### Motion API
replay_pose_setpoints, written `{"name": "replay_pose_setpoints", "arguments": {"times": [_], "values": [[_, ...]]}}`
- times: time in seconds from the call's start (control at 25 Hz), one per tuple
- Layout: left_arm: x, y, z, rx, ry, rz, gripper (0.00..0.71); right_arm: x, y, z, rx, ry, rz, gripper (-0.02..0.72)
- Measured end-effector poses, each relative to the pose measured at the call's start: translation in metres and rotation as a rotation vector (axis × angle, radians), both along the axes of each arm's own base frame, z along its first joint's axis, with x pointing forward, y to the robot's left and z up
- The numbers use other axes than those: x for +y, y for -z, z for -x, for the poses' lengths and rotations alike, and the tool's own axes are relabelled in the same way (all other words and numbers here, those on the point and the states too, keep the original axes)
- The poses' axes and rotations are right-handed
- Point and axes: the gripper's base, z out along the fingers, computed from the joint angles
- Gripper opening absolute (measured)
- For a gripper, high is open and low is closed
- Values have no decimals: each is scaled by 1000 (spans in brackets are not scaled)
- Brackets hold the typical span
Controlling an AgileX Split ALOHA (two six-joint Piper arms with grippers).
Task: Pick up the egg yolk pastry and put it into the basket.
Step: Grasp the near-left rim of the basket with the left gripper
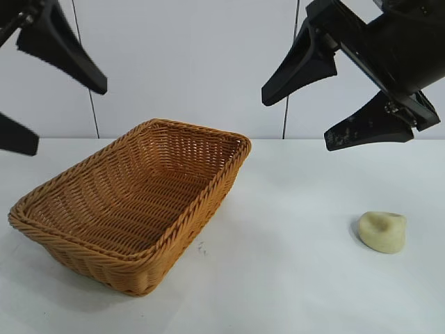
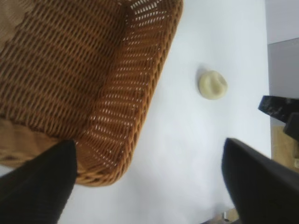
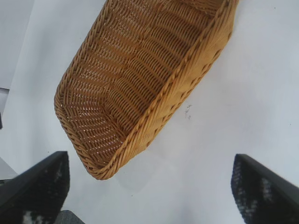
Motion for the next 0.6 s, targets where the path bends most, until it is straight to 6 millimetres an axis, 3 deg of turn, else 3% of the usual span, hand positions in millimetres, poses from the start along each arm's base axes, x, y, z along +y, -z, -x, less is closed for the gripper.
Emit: {"name": "replay_pose_setpoints", "arguments": {"times": [0.16, 0.4, 0.6], "values": [[8, 11, 23, 91, -106, 42, 610, 0, 0, 0, 0, 0, 0, 670], [10, 14, 27, 157, -198, 75, 610, 0, 0, 0, 0, 0, 0, 670], [-1, 15, 33, 186, -186, 70, 610, 0, 0, 0, 0, 0, -1, 670]]}}
